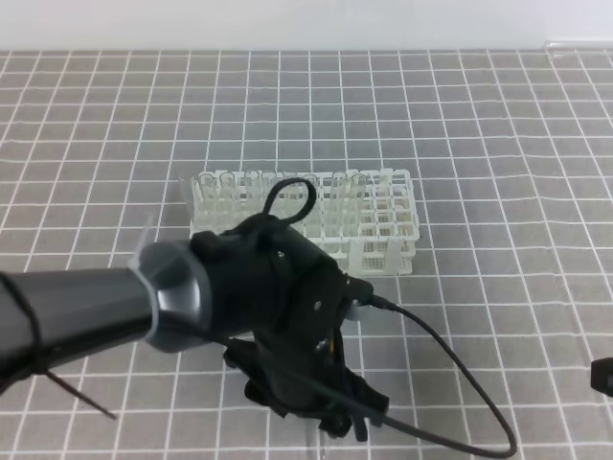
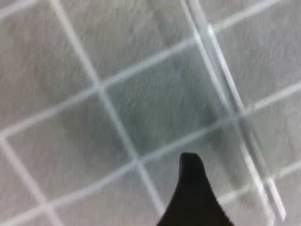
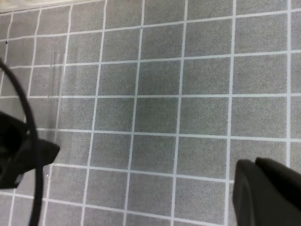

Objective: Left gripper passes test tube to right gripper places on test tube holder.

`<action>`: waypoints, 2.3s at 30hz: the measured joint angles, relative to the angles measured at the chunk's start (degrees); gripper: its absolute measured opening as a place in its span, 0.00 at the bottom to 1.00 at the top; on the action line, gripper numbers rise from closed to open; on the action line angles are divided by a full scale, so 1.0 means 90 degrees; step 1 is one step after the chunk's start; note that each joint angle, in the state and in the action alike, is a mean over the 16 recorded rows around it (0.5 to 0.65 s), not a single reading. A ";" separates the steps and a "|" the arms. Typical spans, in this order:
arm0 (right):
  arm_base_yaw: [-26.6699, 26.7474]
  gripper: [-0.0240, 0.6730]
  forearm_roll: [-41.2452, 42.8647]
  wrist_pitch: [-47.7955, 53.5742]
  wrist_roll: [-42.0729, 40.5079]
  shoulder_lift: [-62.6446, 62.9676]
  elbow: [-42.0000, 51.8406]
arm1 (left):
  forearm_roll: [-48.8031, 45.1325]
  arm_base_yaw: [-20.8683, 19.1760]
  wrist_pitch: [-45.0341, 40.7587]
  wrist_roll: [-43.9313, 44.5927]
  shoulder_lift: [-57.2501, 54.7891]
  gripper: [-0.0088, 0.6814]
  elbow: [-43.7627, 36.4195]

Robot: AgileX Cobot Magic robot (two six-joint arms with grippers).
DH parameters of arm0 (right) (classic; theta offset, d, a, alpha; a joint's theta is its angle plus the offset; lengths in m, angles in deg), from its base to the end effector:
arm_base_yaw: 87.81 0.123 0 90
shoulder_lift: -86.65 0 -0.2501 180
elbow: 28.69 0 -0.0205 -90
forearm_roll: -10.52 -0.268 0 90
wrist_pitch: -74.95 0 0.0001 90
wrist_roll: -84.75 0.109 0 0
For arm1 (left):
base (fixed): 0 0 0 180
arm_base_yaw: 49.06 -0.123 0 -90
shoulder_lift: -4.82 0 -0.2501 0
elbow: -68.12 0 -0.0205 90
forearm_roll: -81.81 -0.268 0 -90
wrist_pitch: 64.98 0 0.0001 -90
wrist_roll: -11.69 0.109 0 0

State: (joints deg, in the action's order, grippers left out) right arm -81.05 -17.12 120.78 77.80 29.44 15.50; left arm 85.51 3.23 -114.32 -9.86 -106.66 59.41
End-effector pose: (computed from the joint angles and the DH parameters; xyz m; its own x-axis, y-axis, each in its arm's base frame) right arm 0.1864 0.0587 0.2174 -0.8495 0.1145 -0.5149 -0.1169 0.9111 0.3954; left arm 0.2119 -0.2828 0.1316 -0.8727 0.4655 -0.1474 0.4828 0.8677 -0.1182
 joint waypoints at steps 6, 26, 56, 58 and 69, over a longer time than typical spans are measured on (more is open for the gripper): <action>0.0000 0.02 -0.0007 0.0004 0.0000 0.0000 0.0000 | -0.0167 0.0005 0.0131 -0.0033 -0.0270 0.62 0.0042; 0.0000 0.02 -0.0071 0.0035 -0.0061 0.0000 0.0000 | -0.0442 0.0000 0.0165 0.0133 -0.0536 0.35 0.0062; 0.0001 0.02 -0.0427 0.0513 -0.0637 0.0000 -0.0490 | -0.0423 -0.0080 0.1133 0.1471 0.1650 0.05 -0.0277; 0.0015 0.02 -0.0567 0.0572 -0.0711 -0.0009 -0.0606 | -0.0482 -0.0127 0.1321 0.1462 0.1993 0.06 -0.0449; 0.0870 0.02 -0.1292 0.0593 -0.1078 -0.0703 -0.1352 | -0.0725 -0.0759 0.3087 0.1001 0.4076 0.10 -0.2579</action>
State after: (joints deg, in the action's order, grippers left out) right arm -73.22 -28.75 126.12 68.09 23.12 3.34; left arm 78.99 -3.61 -86.53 -0.86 -69.98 36.20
